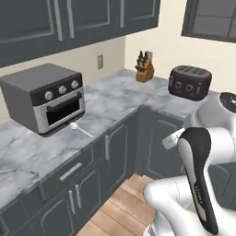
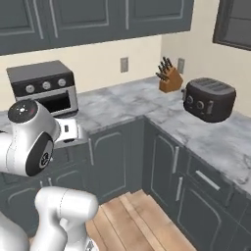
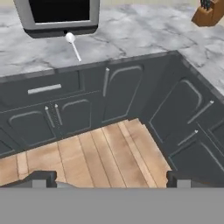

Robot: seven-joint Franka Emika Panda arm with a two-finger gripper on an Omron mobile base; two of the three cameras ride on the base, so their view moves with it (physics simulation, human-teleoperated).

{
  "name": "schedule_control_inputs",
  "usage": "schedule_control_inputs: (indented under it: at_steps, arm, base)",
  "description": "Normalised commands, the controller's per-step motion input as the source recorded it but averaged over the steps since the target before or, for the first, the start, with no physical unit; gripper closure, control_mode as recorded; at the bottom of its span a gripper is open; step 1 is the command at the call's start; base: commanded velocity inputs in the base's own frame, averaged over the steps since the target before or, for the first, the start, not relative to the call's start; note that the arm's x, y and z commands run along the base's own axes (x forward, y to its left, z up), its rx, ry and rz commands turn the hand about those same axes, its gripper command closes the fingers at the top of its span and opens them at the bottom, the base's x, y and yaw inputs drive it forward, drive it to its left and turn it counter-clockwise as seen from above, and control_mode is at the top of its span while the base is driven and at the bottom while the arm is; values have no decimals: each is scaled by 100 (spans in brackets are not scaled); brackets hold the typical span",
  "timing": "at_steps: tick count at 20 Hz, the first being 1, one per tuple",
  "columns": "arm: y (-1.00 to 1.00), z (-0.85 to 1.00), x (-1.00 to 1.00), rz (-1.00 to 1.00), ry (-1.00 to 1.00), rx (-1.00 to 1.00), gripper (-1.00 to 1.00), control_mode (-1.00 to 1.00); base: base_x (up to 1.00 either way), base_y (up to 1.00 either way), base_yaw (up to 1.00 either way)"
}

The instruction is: Take the fork and place it on the left side of the plate. Then take the spoon and place it on the right side of the plate. Make sure they're directly next to the plate.

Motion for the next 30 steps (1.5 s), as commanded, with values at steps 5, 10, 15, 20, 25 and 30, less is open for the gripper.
schedule_control_inputs:
  at_steps: [5, 10, 15, 20, 25, 30]
  arm:
    - [0, 0, 0, 0, 0, 0, -100, 100]
    - [0, 0, 0, 0, 0, 0, -100, 100]
    - [0, 0, 0, 0, 0, 0, -100, 100]
    - [-4, -2, 4, 7, 1, 0, -100, -100]
    - [-27, -10, 26, 17, 7, 0, -100, -100]
    - [-13, -6, 47, -2, 20, 0, -100, -100]
  base:
    - [56, -5, 45]
    - [47, -2, 47]
    - [47, -6, 46]
    - [30, -8, 34]
    - [0, 0, 0]
    - [0, 0, 0]
